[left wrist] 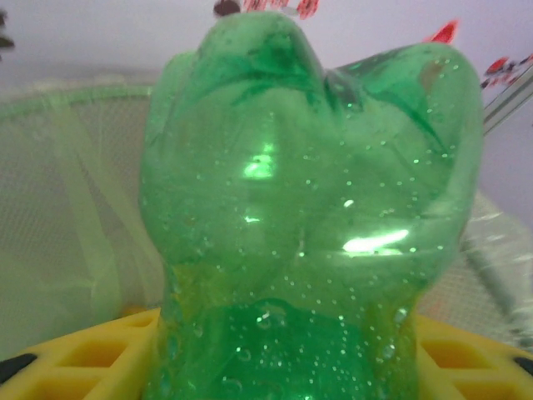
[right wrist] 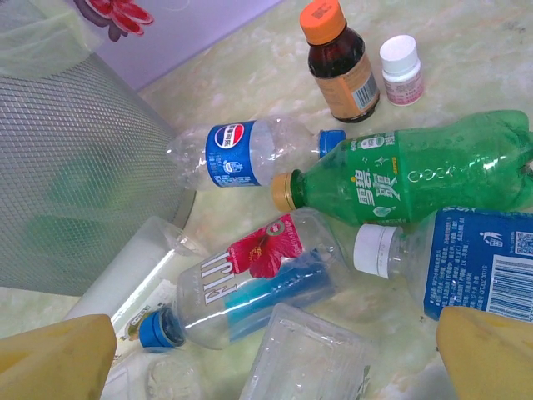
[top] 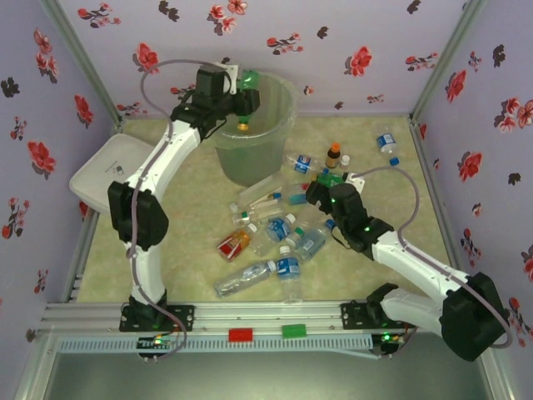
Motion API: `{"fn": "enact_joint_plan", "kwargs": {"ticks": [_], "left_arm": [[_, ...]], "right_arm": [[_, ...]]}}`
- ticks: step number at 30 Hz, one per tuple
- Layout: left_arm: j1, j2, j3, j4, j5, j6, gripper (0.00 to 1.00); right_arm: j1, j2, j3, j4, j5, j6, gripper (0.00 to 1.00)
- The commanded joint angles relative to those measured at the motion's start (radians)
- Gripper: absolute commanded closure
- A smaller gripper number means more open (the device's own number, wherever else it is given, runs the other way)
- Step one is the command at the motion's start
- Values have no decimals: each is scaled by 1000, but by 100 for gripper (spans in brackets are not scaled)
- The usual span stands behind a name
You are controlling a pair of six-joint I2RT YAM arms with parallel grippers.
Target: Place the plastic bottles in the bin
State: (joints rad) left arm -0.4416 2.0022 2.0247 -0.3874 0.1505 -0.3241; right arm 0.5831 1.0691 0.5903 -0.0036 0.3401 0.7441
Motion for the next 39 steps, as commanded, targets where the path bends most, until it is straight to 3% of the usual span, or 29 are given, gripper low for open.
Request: {"fn": "enact_joint_plan", "kwargs": {"ticks": [1, 3, 5, 13, 16, 20, 22, 29, 33, 39], "left_arm": [[-7, 29, 62, -65, 12, 26, 37], [-8, 24, 68, -64, 12, 25, 26], [-11, 10, 69, -58, 12, 29, 21], [-26, -150, -58, 62, 12, 23, 18], [-31, -271, -201, 159, 8, 5, 16], [-31, -474, -467, 311, -51, -38, 0], [-31, -579, -624, 391, -94, -60, 0], [-28, -881, -1160, 672, -366, -172, 0], [-16, -908, -1341, 738, -455, -200, 0], [5, -843, -1464, 846, -498, -242, 0]], "right_arm": [[1, -20, -11, 4, 23, 3, 0], [1, -25, -6, -8, 26, 0, 0], [1, -29, 0, -20, 33, -5, 0], [-6, -24, 77, -182, 142, -75, 0], [-20, -15, 121, -253, 193, -142, 0], [-75, 16, 171, -282, 209, -245, 0], [-114, 41, 204, -294, 216, -284, 0], [-285, 187, 350, -283, 155, -397, 0], [-374, 312, 455, -265, 122, -433, 0], [-493, 558, 624, -243, 110, -464, 0]]}}
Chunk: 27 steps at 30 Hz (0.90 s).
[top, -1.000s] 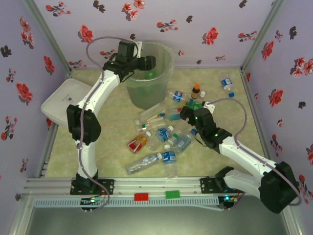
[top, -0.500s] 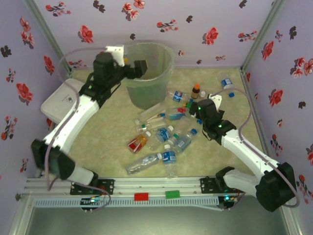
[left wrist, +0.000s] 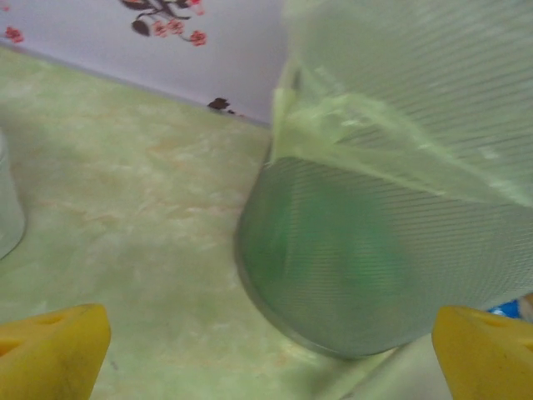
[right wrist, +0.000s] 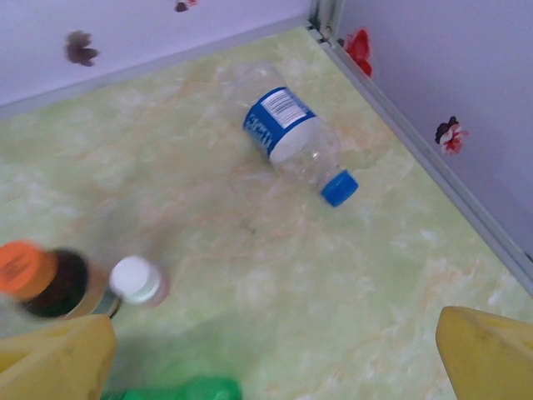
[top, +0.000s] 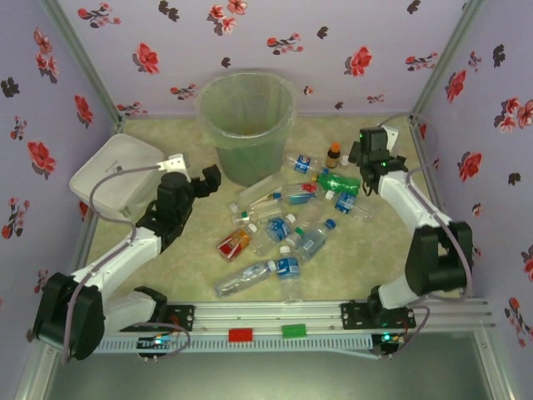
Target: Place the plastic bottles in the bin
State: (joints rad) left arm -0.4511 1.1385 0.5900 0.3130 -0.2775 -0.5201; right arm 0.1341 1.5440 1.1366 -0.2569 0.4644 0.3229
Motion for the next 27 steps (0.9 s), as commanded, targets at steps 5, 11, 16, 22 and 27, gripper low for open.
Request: {"fn": "enact_joint_plan", "kwargs": {"ticks": [5, 11, 16, 22, 27], "left_arm": [[42, 125, -63, 232, -73, -104, 0], [49, 221, -85, 323, -73, -122, 0], [51, 251, -71, 313, -71, -106, 0], [52, 281, -25, 279, -70, -84, 0], [52, 304, -2, 279, -46, -99, 0]], "right_arm": [[-120, 302, 286, -39, -47, -102, 1], [-177, 595, 631, -241, -63, -160, 1], [-212, 772, 833, -346, -82, -173, 1], [-245, 924, 1031, -445, -183, -161, 1], [-255, 1000, 1141, -512, -241, -144, 1]]}}
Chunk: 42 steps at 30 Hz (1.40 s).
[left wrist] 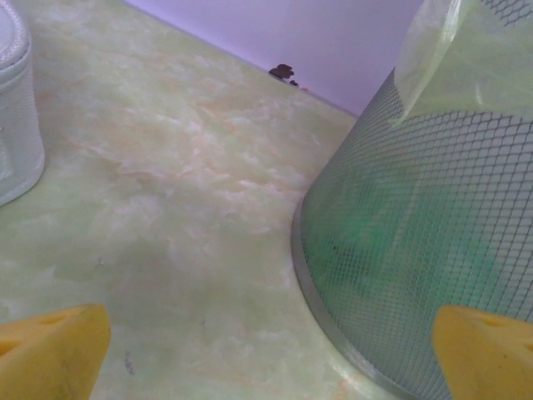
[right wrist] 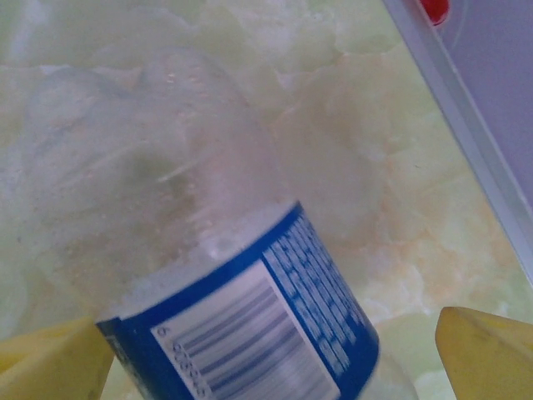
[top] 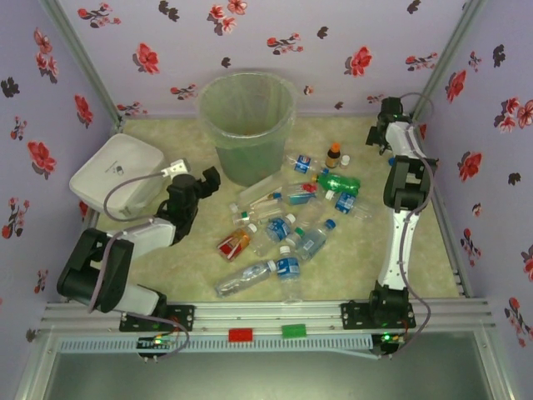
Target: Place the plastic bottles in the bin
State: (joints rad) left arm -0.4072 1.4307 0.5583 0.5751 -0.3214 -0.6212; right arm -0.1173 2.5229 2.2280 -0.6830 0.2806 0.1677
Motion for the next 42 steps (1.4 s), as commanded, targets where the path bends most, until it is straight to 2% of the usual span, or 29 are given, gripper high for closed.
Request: {"fn": "enact_joint_plan", "kwargs": {"ticks": [1, 4, 10, 15, 19, 25, 29, 37, 42], "left_arm": [[8, 14, 30, 17, 0, -3, 0], [8, 13, 27, 15, 2, -14, 0], [11, -9, 22, -2, 1, -12, 0], [13, -18, 20, -7, 0, -16, 0], [14, -37, 15, -16, -1, -31, 0], [13, -84, -4, -21, 1, -59, 0], [13, -125, -17, -47, 8, -64, 0], [20, -209, -49, -125, 41, -83, 0], [40, -232, -47, -204, 112, -88, 0]], "right_arm": [[-4, 23, 47, -84, -70, 13, 1], [-4, 34, 43, -86, -92, 16, 1], [-4, 41, 30, -90, -116, 18, 13], [-4, 35, 30, -86, -145, 20, 37], [-3, -15, -18, -50, -191, 28, 49], [-4, -217, -218, 69, -268, 69, 51], [-2, -426, -414, 180, -351, 124, 52], [27, -787, -775, 464, -693, 352, 57], [150, -953, -856, 464, -673, 366, 57]]}}
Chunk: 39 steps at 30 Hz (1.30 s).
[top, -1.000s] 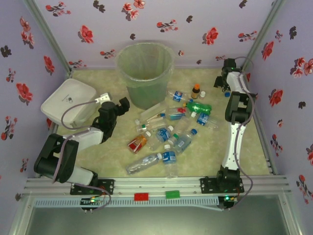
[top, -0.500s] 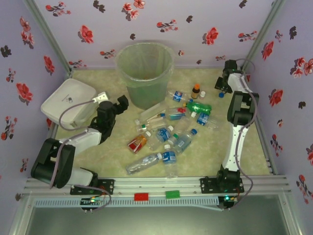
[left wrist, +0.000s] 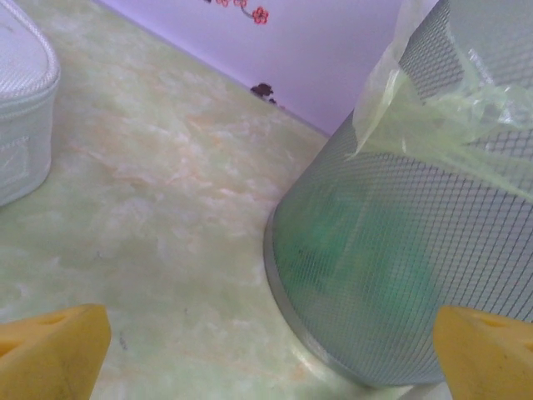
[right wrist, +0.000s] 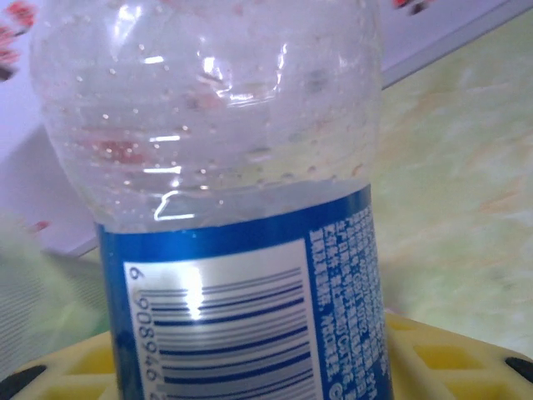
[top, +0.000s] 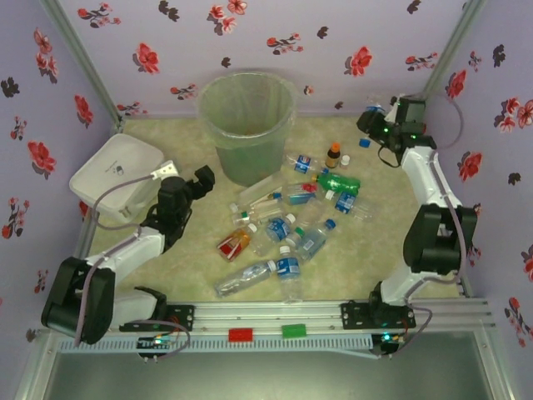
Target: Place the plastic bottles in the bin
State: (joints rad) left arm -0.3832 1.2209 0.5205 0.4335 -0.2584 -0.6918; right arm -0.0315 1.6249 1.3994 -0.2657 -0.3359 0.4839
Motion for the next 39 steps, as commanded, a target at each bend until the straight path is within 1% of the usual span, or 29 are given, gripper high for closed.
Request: {"fn": "enact_joint_plan", "kwargs": {"ticks": [1, 5, 10, 14, 16, 26, 30, 32, 34, 35, 39], "left_arm": [[21, -26, -13, -70, 66, -17, 0], [34, -37, -25, -94, 109, -15, 0], [49, -58, -45, -122, 146, -2, 0], [56, -87, -55, -174, 164, 28, 0], [58, -109, -61, -193, 168, 37, 0], [59, -177, -83, -242, 191, 73, 0], [59, -192, -82, -265, 192, 95, 0], [59, -200, -80, -275, 193, 103, 0], [60, -208, -83, -281, 194, 106, 0], [60, -211, -84, -284, 196, 109, 0], [59, -222, -89, -295, 197, 114, 0]], "right_arm": [[102, -86, -29, 43, -44, 49, 57], [246, -151, -10, 39, 22, 49, 57], [411, -116, 79, 37, 110, 33, 57], [510, -4, 218, -2, 182, -14, 57], [544, 65, 303, -24, 189, -32, 57], [631, 410, 810, -196, 176, -88, 55], [640, 512, 928, -269, 220, -108, 47], [642, 537, 947, -280, 242, -116, 41], [644, 549, 954, -276, 248, -117, 38], [644, 553, 958, -274, 250, -118, 34], [644, 551, 984, -271, 253, -129, 10]]}}
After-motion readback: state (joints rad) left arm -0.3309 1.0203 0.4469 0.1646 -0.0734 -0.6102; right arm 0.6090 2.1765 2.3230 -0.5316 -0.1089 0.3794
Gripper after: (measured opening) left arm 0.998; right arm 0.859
